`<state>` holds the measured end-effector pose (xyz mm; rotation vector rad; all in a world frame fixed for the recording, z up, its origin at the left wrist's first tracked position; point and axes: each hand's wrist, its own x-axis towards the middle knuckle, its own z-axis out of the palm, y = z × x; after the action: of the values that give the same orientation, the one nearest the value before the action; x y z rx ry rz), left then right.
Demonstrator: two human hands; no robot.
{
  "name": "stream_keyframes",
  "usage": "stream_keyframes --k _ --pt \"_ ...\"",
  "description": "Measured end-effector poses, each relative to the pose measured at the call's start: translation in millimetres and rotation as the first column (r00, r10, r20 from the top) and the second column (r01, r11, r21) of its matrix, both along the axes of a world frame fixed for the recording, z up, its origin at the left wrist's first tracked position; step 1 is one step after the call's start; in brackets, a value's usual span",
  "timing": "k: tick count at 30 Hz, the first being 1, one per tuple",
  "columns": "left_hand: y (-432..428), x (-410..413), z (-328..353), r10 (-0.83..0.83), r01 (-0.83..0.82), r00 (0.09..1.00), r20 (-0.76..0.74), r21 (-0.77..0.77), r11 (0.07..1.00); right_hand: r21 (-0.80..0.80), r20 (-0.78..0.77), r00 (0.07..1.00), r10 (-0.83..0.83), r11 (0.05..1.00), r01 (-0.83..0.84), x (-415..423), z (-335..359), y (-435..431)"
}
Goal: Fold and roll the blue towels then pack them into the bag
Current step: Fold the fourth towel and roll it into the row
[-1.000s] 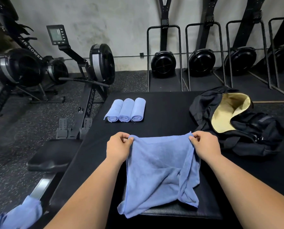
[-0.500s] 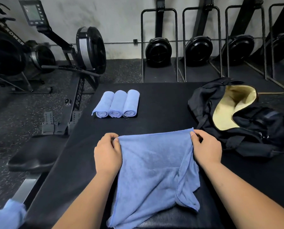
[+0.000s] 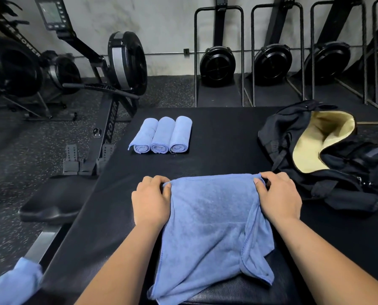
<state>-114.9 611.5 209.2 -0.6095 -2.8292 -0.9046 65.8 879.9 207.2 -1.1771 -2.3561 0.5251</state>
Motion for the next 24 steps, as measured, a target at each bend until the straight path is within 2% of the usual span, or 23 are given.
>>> stream_keyframes --k 4,6,8,14,18,20,24 --pt "-4 2 1 -0.008 -0.002 0.999 0.047 0.198 0.980 -0.112 -0.246 0.969 0.014 0.993 -0.043 6 1 4" --pt "-6 4 1 -0.010 -0.005 0.998 0.062 0.238 0.971 -0.211 -0.375 0.927 -0.005 0.974 -0.080 9 2 5" --pt "-7 4 2 -0.030 0.001 0.995 0.098 0.278 0.961 -0.285 -0.438 0.899 -0.012 0.950 -0.126 12 4 7" --pt "-15 -3 9 -0.157 0.052 0.959 0.235 0.397 0.916 -0.406 -0.487 0.873 0.009 0.883 -0.236 19 14 9" --pt "-28 0 28 -0.273 0.077 0.907 0.322 0.509 0.857 -0.523 -0.528 0.849 -0.006 0.790 -0.320 30 33 12" --pt "-33 2 40 -0.325 0.093 0.873 0.363 0.530 0.843 -0.517 -0.523 0.853 0.012 0.791 -0.328 35 42 13" --pt "-41 9 70 -0.343 0.111 0.872 0.348 0.543 0.832 -0.464 -0.525 0.848 0.070 0.812 -0.354 45 69 6"
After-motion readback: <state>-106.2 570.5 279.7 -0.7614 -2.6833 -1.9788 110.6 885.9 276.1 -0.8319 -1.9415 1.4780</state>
